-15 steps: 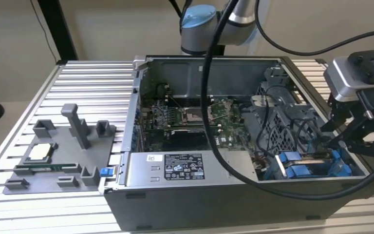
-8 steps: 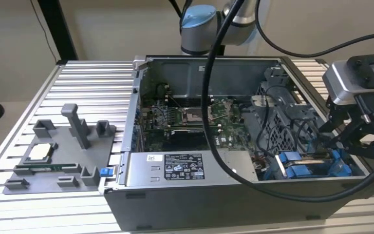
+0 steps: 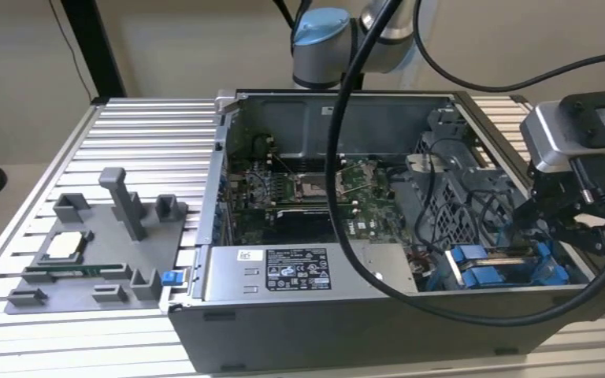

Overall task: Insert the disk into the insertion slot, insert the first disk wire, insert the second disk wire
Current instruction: 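Insert the second disk wire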

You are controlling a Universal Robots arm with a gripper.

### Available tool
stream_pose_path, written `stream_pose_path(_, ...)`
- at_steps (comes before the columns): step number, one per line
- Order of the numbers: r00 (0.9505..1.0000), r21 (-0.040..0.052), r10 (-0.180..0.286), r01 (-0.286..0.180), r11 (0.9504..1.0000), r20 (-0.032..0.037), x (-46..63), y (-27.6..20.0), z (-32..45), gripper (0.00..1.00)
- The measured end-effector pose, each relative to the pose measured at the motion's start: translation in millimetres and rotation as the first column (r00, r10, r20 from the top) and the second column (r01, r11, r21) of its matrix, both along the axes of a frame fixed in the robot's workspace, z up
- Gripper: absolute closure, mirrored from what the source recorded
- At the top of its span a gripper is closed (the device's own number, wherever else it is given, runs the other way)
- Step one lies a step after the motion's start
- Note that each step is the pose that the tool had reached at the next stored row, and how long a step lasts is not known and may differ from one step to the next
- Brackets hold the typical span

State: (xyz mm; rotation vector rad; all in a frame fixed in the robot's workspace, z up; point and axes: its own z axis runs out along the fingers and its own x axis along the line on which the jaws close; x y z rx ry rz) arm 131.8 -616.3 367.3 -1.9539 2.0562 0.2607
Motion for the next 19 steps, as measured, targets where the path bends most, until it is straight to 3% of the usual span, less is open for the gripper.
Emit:
stream_pose_path(4,1.0,0.0126,0.0,0.0,0.9999,0.0,0.3,-0.1,-0.7,0.0)
stream_pose_path(8,1.0,0.0147,0.0,0.0,0.9999,0.0,0.3,0.0,-1.0,0.0)
stream_pose_path(9,1.0,0.0149,0.0,0.0,0.9999,0.0,0.3,-0.1,-1.2,1.0)
stream_pose_path(19,1.0,0.0154,0.0,0.0,0.9999,-0.0003,-0.8,-0.1,-1.7,1.0)
